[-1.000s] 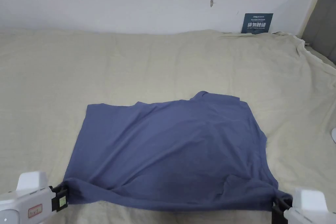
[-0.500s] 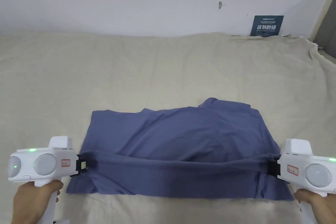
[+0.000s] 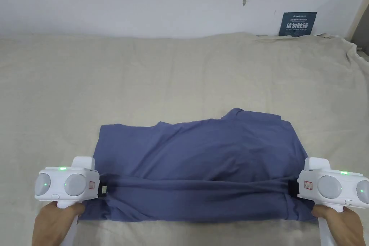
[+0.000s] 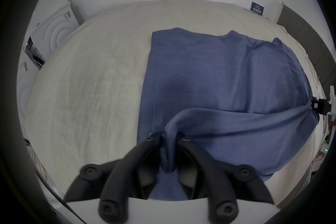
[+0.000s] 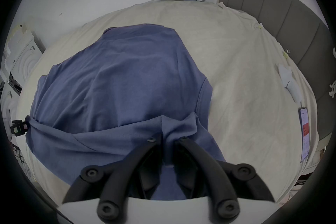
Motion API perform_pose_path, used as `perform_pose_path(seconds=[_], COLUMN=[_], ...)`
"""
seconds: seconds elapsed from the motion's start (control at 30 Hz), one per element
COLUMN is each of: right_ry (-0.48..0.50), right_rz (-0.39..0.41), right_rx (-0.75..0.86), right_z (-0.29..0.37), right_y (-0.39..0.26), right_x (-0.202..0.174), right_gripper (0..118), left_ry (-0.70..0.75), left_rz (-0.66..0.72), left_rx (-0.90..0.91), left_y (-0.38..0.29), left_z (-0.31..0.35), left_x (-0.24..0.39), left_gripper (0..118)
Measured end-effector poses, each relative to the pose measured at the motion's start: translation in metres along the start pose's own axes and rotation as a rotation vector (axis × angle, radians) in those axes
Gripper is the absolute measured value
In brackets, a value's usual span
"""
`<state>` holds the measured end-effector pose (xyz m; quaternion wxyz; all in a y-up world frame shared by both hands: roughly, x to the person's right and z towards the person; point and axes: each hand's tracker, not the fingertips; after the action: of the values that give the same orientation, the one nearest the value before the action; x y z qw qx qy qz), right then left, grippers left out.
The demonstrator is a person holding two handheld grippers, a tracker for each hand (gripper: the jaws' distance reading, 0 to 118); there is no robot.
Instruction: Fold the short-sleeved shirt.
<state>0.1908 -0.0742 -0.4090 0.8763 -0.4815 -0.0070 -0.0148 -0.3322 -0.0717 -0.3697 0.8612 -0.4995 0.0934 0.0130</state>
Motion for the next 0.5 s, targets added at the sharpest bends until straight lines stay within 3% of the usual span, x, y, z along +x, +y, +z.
perform_pose_path(seconds=[0.03, 0.1, 0.17, 0.5], right_ry=[-0.008, 0.002, 0.014, 0.073], right_rz=[0.005, 0.021, 0.027, 0.021], right_rx=[0.006, 0.053, 0.137, 0.431], right_z=[0.006, 0.024, 0.048, 0.176], right_y=[0.000, 0.001, 0.002, -0.024], right_x=[0.000, -0.002, 0.000, -0.008], right_gripper=[25, 69, 99, 102], left_ry=[0.003, 0.009, 0.008, -0.062], left_rz=[-0.003, -0.006, 0.010, 0.062], left_rx=[0.001, 0.012, 0.088, 0.387], left_y=[0.002, 0.005, 0.009, -0.008], left_z=[0.003, 0.015, 0.036, 0.152], left_x=[0.000, 0.001, 0.001, 0.005], left_gripper=[38, 86, 115, 117])
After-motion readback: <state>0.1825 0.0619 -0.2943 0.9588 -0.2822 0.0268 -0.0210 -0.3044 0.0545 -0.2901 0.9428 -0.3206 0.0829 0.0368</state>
